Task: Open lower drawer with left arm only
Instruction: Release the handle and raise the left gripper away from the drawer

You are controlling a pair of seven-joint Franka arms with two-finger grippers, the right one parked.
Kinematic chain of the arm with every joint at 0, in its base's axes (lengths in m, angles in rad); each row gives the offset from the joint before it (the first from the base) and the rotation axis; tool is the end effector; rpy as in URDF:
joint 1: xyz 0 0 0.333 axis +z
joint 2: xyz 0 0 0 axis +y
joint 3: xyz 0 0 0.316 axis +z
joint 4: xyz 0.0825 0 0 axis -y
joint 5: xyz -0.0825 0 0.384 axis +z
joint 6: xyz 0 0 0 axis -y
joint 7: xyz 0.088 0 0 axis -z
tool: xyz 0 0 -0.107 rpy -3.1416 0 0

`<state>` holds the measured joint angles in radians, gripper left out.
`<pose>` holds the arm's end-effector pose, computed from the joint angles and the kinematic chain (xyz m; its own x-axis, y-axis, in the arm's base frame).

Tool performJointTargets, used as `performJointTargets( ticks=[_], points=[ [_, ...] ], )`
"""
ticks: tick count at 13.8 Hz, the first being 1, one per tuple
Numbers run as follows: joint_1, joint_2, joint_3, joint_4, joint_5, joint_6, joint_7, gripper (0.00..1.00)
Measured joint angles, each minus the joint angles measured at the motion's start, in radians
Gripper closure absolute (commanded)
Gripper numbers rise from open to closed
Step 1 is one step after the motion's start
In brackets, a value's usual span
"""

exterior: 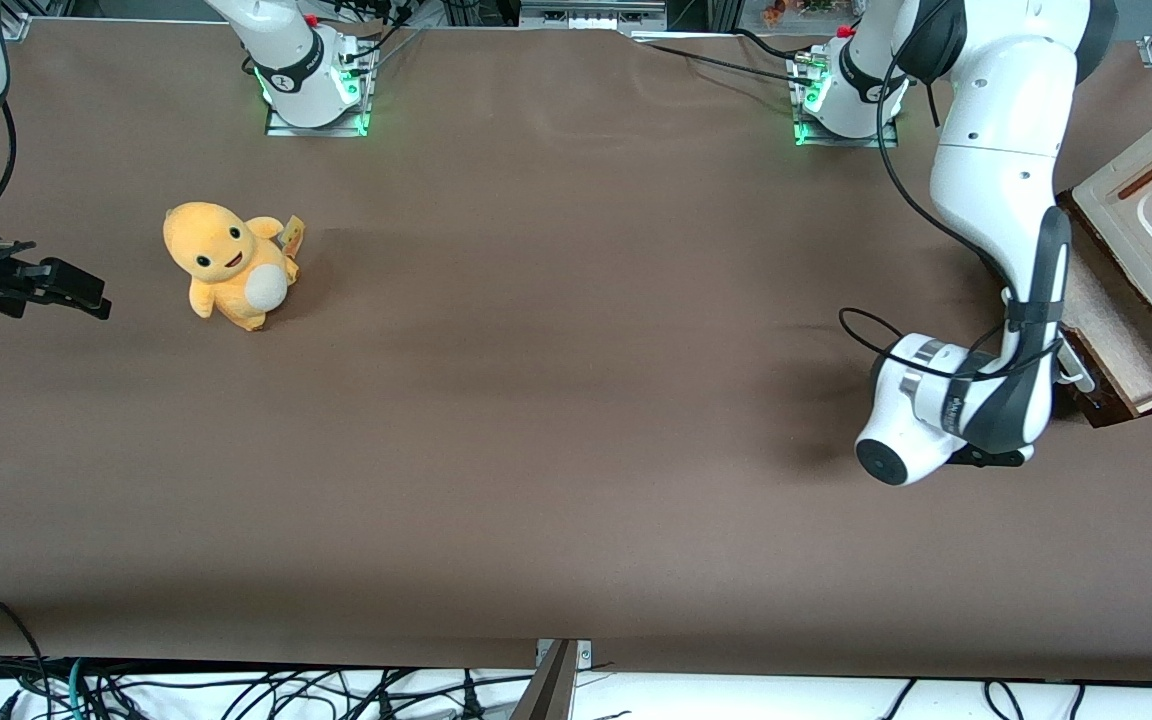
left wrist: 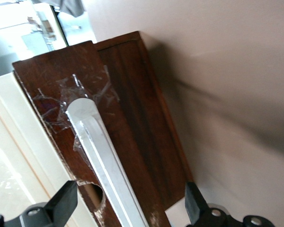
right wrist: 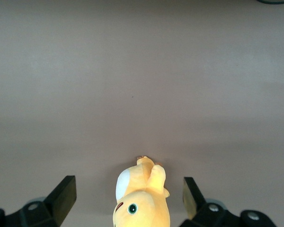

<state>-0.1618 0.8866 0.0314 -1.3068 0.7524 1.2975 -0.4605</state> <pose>0.6547 -0.0029 0.2064 0.8378 0.3846 -0.3875 -0.1377 -0.5379 -0.8317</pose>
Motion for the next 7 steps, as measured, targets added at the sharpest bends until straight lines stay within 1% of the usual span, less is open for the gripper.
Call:
performJointTargets(
  ticks=[2, 3, 7],
  points=[
    [0.008, -0.001, 0.001, 0.041, -0.063, 0.000, 0.010, 0.00],
    [0.017, -0.002, 0.002, 0.062, -0.109, 0.000, 0.012, 0.00],
    [0.065, -0.007, 0.003, 0.170, -0.323, 0.000, 0.018, 0.00]
  ],
)
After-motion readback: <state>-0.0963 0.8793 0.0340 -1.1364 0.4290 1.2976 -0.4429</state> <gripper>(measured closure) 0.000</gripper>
